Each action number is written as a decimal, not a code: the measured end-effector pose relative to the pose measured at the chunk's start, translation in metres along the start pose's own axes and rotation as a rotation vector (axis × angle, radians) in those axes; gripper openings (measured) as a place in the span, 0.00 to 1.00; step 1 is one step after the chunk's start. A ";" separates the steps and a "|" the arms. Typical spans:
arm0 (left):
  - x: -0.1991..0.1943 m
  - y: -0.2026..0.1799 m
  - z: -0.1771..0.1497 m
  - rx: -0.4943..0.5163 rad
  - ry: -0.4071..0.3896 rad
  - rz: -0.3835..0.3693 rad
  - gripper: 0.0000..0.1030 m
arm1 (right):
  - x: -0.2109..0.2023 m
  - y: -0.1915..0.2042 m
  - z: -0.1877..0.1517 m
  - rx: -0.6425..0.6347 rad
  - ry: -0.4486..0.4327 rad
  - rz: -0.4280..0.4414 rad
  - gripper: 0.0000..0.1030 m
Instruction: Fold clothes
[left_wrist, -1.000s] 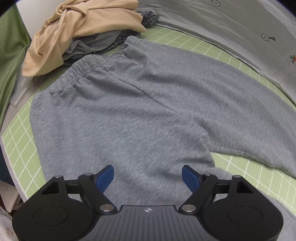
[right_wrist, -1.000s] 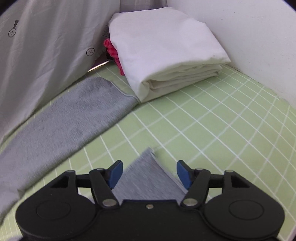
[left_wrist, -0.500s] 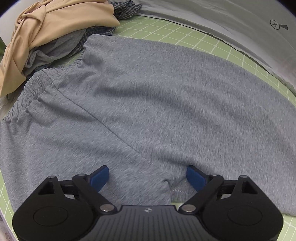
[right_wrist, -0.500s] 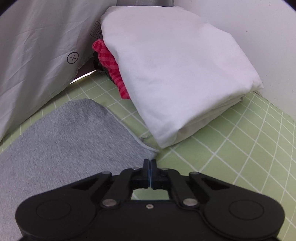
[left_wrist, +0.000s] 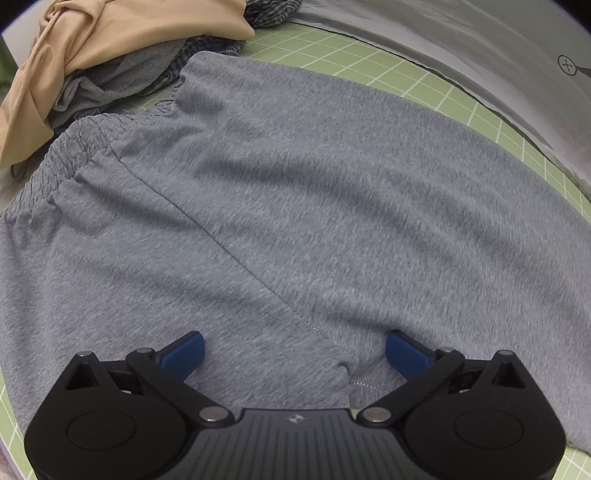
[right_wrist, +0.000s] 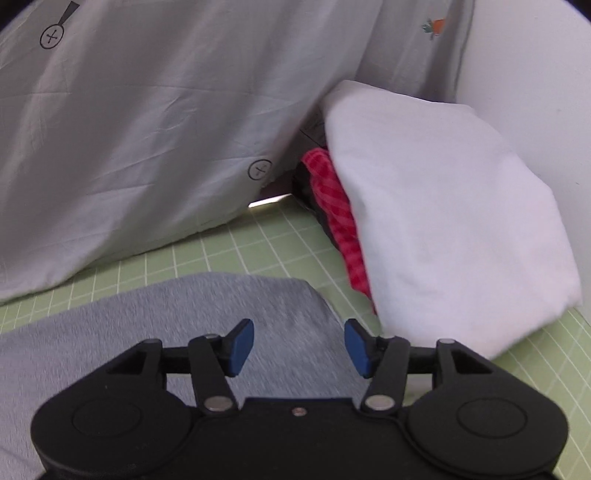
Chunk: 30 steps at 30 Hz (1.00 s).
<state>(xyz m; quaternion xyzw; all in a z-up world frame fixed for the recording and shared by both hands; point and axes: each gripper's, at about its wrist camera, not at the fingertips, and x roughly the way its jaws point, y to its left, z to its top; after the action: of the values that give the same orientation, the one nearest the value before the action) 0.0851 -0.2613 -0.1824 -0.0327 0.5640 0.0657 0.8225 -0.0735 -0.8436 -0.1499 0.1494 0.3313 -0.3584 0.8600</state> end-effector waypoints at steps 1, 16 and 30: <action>0.000 -0.001 0.000 0.001 -0.003 -0.001 1.00 | 0.005 0.004 0.006 -0.012 -0.009 0.022 0.60; -0.001 -0.001 -0.003 -0.006 -0.026 -0.001 1.00 | 0.035 0.027 0.013 -0.170 0.025 0.102 0.02; -0.002 -0.001 -0.004 -0.015 -0.044 0.001 1.00 | -0.034 0.053 -0.063 -0.246 0.121 0.227 0.08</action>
<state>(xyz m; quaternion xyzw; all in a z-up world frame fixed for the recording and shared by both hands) 0.0810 -0.2630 -0.1820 -0.0371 0.5453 0.0711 0.8344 -0.0824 -0.7575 -0.1718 0.1010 0.4047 -0.2060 0.8852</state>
